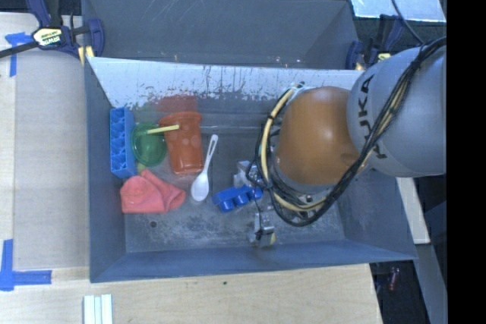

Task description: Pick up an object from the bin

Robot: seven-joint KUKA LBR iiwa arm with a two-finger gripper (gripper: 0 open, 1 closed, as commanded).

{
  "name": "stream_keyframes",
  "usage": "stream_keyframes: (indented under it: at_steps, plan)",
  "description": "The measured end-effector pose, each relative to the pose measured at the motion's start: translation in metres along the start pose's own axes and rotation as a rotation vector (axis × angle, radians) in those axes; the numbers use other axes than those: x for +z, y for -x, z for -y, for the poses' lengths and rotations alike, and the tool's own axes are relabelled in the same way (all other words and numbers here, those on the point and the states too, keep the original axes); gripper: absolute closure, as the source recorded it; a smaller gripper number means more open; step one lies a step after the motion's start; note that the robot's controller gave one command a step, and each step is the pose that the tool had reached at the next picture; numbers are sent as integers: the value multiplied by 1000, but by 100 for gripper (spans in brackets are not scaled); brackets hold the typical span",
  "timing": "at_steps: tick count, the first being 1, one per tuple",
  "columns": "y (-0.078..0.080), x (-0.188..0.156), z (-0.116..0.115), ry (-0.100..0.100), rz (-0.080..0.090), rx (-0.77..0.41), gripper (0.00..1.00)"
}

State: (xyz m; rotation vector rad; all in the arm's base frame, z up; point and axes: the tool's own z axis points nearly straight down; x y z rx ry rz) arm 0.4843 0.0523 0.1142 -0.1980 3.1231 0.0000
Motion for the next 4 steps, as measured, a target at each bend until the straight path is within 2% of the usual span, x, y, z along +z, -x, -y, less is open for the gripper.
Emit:
stream_keyframes:
  at_steps: [1, 2, 4]
  plan:
    - [31, 42, 28, 2, -1, -32, 100]
    - [31, 42, 28, 2, -1, -32, 100]
    - [27, -107, 32, 1, -8, -6, 100]
